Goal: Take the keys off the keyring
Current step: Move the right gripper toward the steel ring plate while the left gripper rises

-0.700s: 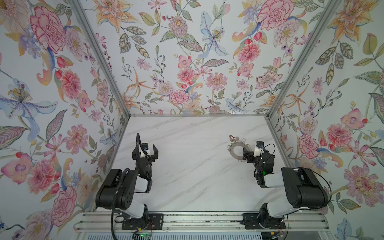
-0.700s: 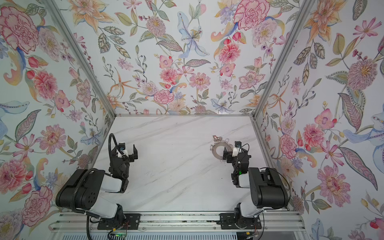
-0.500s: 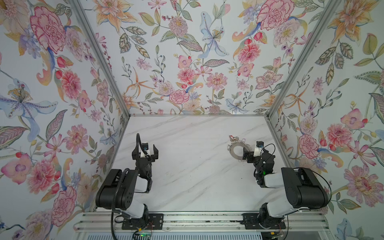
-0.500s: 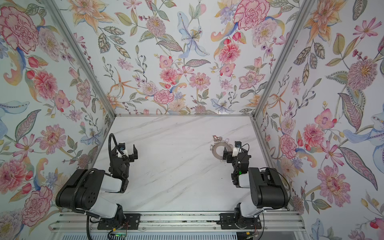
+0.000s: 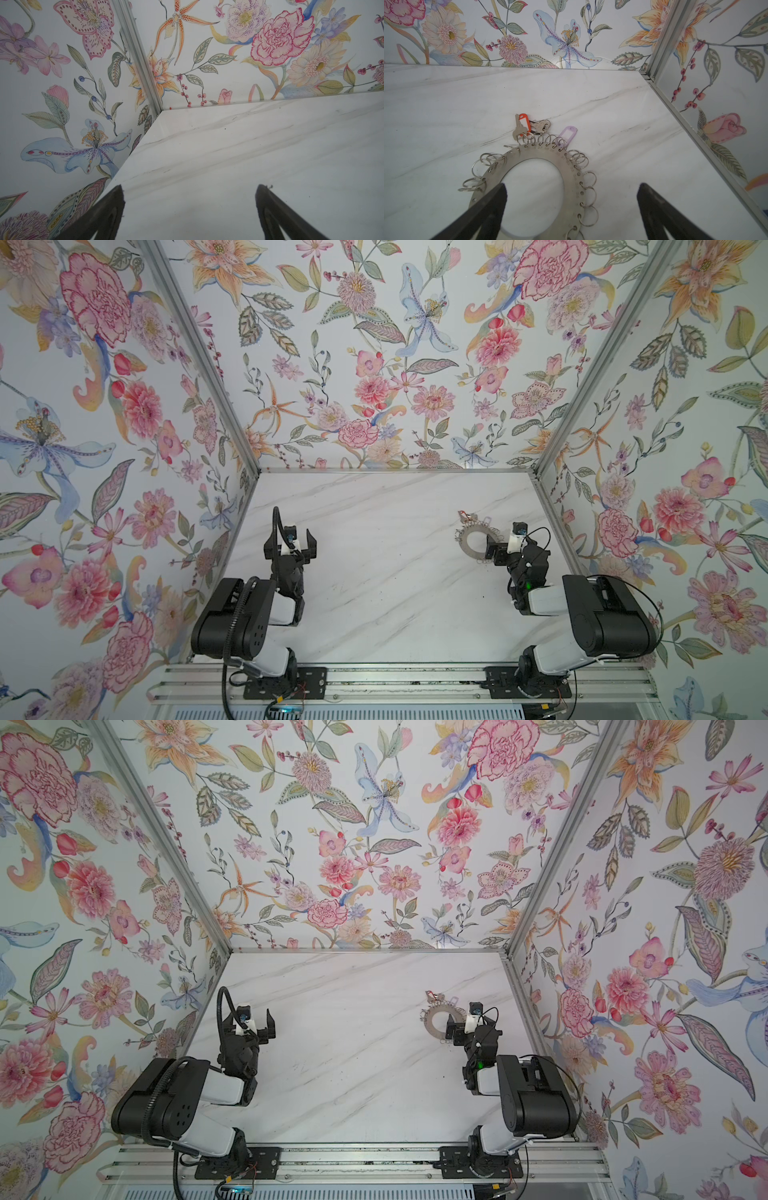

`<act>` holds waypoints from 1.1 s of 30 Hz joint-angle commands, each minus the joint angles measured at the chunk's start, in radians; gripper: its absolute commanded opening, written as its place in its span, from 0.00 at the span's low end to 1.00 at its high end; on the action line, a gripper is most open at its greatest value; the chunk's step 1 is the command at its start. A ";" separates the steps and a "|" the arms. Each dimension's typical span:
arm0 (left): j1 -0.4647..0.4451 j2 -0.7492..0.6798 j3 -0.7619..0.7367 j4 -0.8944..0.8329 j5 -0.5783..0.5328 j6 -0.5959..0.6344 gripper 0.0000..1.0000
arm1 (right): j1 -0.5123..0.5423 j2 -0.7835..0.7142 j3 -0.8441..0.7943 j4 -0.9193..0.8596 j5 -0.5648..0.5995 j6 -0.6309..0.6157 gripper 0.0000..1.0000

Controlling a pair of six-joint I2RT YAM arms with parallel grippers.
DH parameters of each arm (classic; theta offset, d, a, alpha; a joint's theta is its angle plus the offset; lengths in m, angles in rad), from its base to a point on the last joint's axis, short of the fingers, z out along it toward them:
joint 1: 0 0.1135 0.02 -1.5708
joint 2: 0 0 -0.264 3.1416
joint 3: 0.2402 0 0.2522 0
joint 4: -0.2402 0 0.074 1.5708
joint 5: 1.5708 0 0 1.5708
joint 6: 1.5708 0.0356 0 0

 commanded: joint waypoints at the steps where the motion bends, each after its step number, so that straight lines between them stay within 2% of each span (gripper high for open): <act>1: 0.007 0.005 0.015 0.016 0.004 -0.004 0.99 | 0.004 -0.004 0.017 -0.003 0.009 0.012 0.99; 13: 0.005 0.005 -0.010 0.077 -0.002 -0.005 0.99 | -0.003 -0.033 0.021 -0.034 -0.032 0.007 0.99; 17: 0.006 -0.072 -0.043 0.037 -0.009 -0.008 0.99 | -0.005 -0.108 0.041 -0.136 -0.049 0.001 0.99; 20: 0.004 -0.193 -0.024 -0.129 -0.022 -0.014 0.99 | -0.005 -0.205 0.097 -0.309 -0.077 0.002 0.99; 22: 0.005 -0.280 0.046 -0.290 -0.027 -0.040 0.99 | -0.005 -0.258 0.137 -0.427 -0.094 0.017 0.99; 25: 0.005 -0.375 0.125 -0.499 0.021 -0.115 0.99 | -0.005 -0.309 0.213 -0.616 -0.118 0.052 0.99; 30: 0.003 -0.416 0.264 -0.794 0.107 -0.233 0.99 | -0.001 -0.302 0.340 -0.890 -0.147 0.110 0.99; 33: -0.006 -0.395 0.345 -0.933 0.174 -0.304 0.99 | 0.002 -0.279 0.394 -0.997 -0.096 0.180 0.99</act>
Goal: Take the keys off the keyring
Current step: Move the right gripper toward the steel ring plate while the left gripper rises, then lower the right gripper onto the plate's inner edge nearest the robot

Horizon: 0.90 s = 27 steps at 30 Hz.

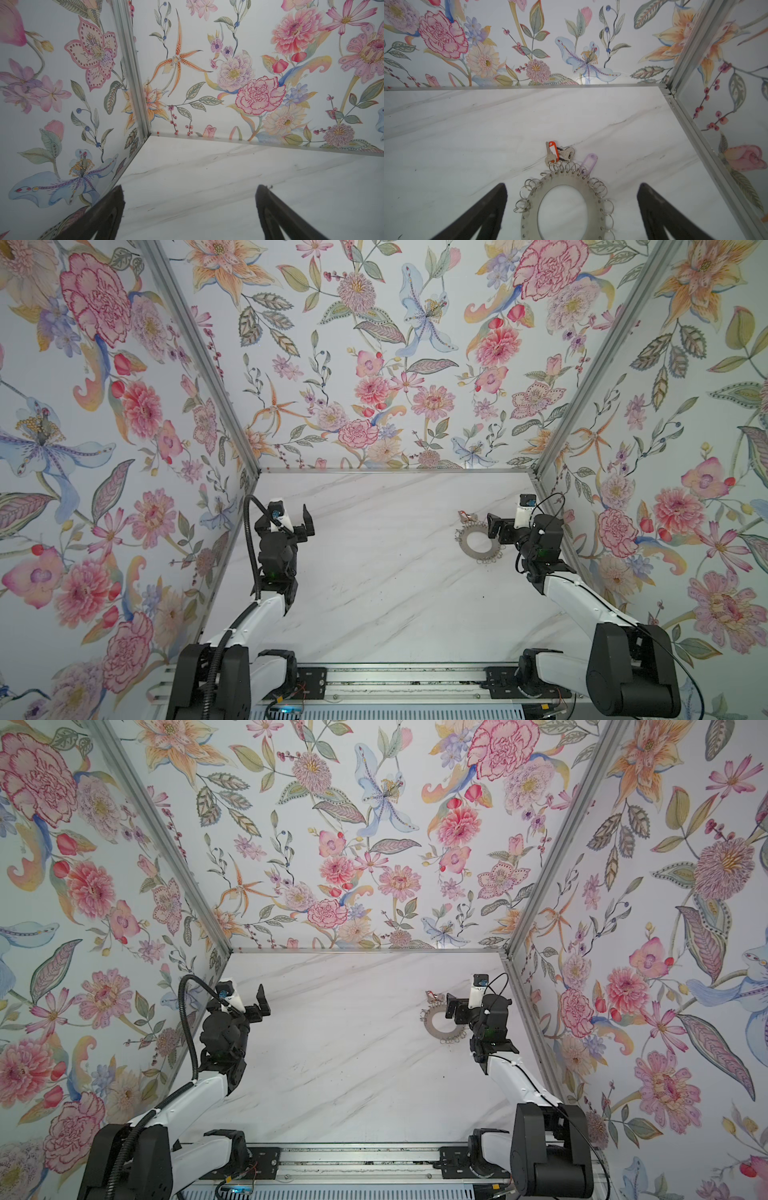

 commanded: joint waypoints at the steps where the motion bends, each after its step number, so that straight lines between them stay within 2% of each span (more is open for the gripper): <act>1: -0.013 0.022 0.086 -0.279 0.107 -0.120 0.99 | 0.001 0.037 0.068 -0.263 0.033 0.110 0.99; 4: -0.046 0.051 0.129 -0.341 0.169 -0.157 0.99 | 0.011 0.096 0.127 -0.367 0.083 0.161 0.99; 9: -0.119 0.100 0.166 -0.366 0.234 -0.182 0.99 | 0.050 0.187 0.185 -0.465 0.256 0.221 0.99; 16: -0.228 0.197 0.216 -0.356 0.263 -0.221 0.99 | 0.078 0.339 0.266 -0.520 0.311 0.316 1.00; 19: -0.262 0.234 0.233 -0.356 0.261 -0.227 0.99 | 0.088 0.401 0.300 -0.550 0.347 0.362 0.95; 27: -0.302 0.297 0.266 -0.363 0.251 -0.228 0.99 | 0.088 0.484 0.334 -0.540 0.346 0.408 0.80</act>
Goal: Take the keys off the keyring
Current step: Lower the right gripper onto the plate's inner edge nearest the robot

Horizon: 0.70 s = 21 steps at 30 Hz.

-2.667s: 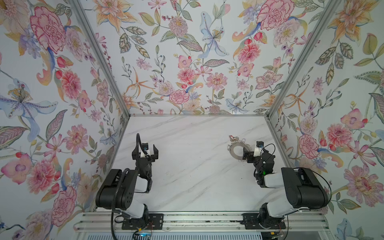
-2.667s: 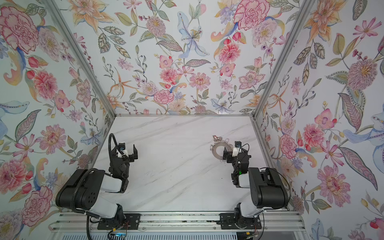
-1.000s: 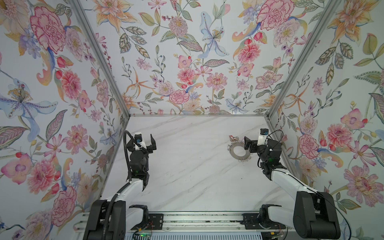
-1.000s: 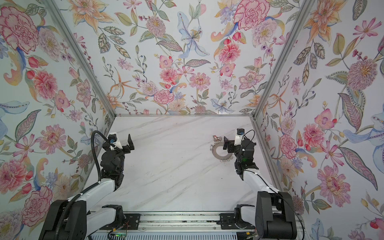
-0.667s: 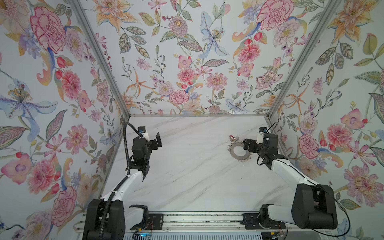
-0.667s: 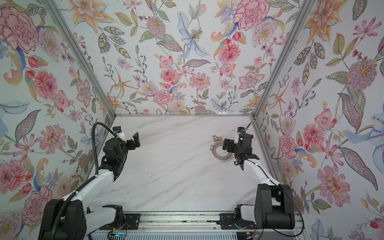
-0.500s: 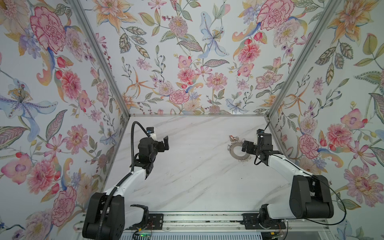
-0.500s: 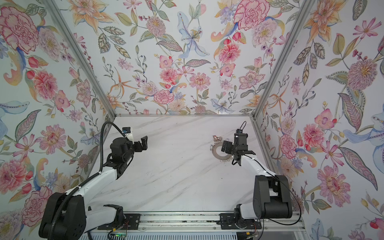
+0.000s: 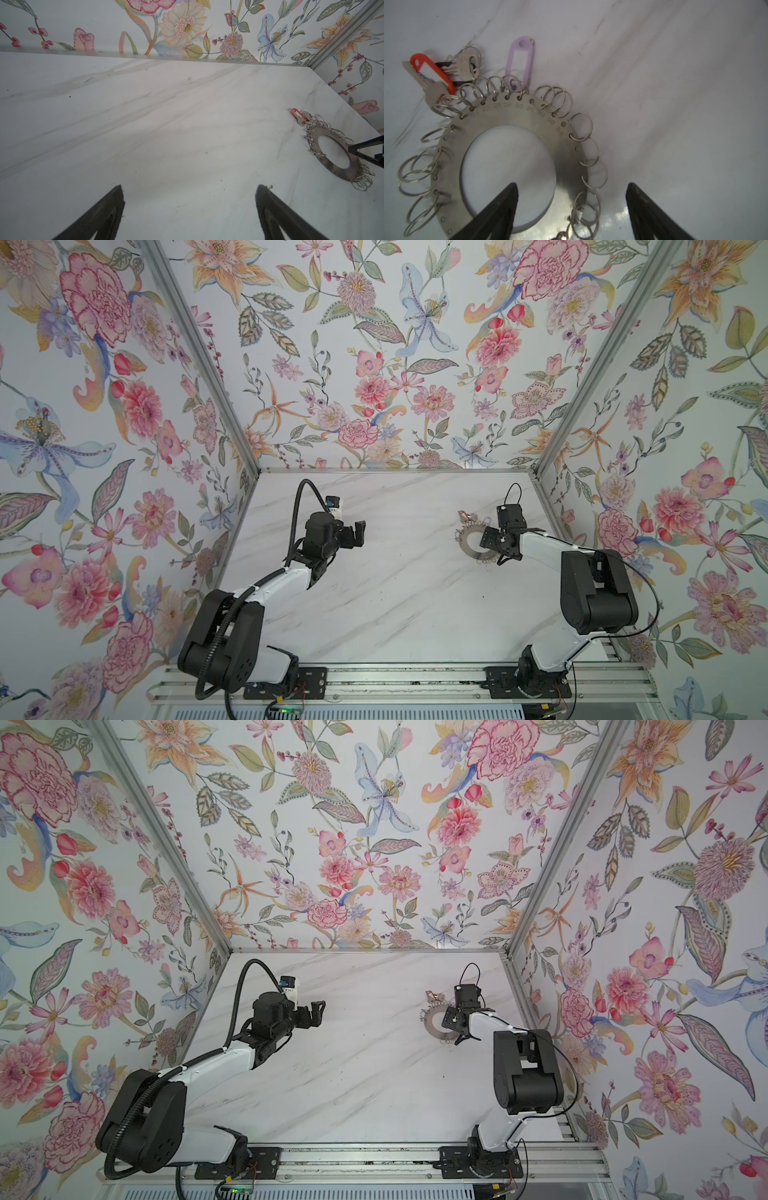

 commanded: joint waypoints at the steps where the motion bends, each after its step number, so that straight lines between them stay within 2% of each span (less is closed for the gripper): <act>1: -0.015 0.023 0.043 -0.019 0.009 -0.010 0.99 | 0.003 0.026 0.030 -0.029 0.027 0.040 0.78; 4: -0.016 0.031 0.044 -0.016 0.009 -0.009 0.99 | 0.002 0.044 0.035 -0.027 0.016 0.050 0.75; 12: -0.016 0.036 0.046 -0.026 0.004 -0.006 0.99 | 0.007 0.079 0.032 -0.027 0.001 0.064 0.57; 15: -0.016 0.036 0.048 -0.033 0.002 -0.001 0.99 | 0.009 0.082 0.026 -0.028 0.002 0.069 0.56; 21: -0.017 0.034 0.053 -0.057 -0.007 0.011 0.99 | 0.035 0.059 -0.008 -0.037 -0.011 0.066 0.47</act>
